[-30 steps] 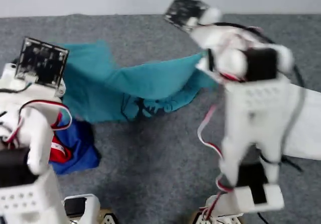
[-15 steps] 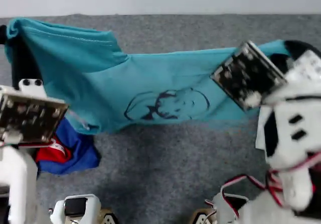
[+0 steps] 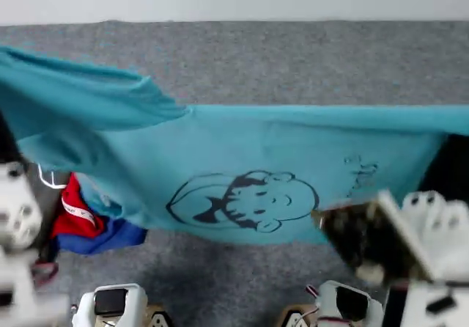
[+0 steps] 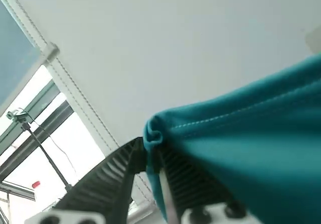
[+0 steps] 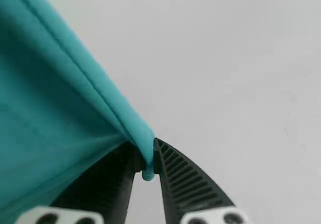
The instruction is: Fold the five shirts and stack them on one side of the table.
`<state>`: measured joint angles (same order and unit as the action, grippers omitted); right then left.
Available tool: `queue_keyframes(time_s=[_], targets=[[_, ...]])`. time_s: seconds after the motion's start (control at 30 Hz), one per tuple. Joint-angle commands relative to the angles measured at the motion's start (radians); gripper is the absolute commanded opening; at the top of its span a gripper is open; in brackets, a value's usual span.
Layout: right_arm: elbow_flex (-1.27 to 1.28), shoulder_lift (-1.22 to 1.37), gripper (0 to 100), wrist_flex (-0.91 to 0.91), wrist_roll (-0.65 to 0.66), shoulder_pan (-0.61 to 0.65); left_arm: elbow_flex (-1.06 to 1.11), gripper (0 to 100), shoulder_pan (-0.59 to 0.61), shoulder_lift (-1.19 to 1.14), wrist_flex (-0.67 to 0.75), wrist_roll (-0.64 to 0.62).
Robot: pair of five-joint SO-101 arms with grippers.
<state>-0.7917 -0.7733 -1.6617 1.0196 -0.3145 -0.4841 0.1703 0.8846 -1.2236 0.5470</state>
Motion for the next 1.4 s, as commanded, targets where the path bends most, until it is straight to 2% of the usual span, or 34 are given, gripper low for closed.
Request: queue_keyframes(time_s=[0.0, 0.23, 0.4, 0.47, 0.57, 0.63, 0.8, 0.9, 1.13, 1.37], targets=[[-0.014, -0.024, 1.0, -0.039, 0.009, -0.062, -0.099, 1, 0.002, -0.002, -0.052, 0.012], [0.04, -0.001, 1.0, -0.122, 0.008, -0.067, -0.074, 1, 0.002, -0.012, -0.089, 0.014], [0.265, 0.056, 1.0, -0.114, 0.008, -0.065, 0.193, 1, -0.002, -0.011, -0.051, 0.069], [0.368, 0.077, 1.0, -0.096, 0.006, -0.027, 0.315, 1, -0.002, -0.011, -0.008, 0.069], [0.537, 0.096, 1.0, -0.035, 0.005, 0.028, 0.519, 1, -0.02, -0.012, 0.117, 0.074], [0.649, 0.107, 1.0, 0.047, 0.003, 0.064, 0.664, 1, -0.032, -0.011, 0.233, 0.123], [0.925, 0.128, 1.0, 0.377, 0.005, 0.12, 0.967, 1, -0.038, -0.014, 0.598, 0.152], [1.048, 0.163, 1.0, 0.573, 0.006, 0.147, 1.086, 1, -0.055, -0.055, 0.743, 0.155], [1.119, 0.338, 1.0, 0.944, 0.008, 0.168, 0.997, 1, -0.055, -0.358, 0.908, 0.155], [1.02, 0.581, 1.0, 1.225, 0.009, 0.171, 0.676, 1, -0.057, -0.707, 0.933, 0.155]])
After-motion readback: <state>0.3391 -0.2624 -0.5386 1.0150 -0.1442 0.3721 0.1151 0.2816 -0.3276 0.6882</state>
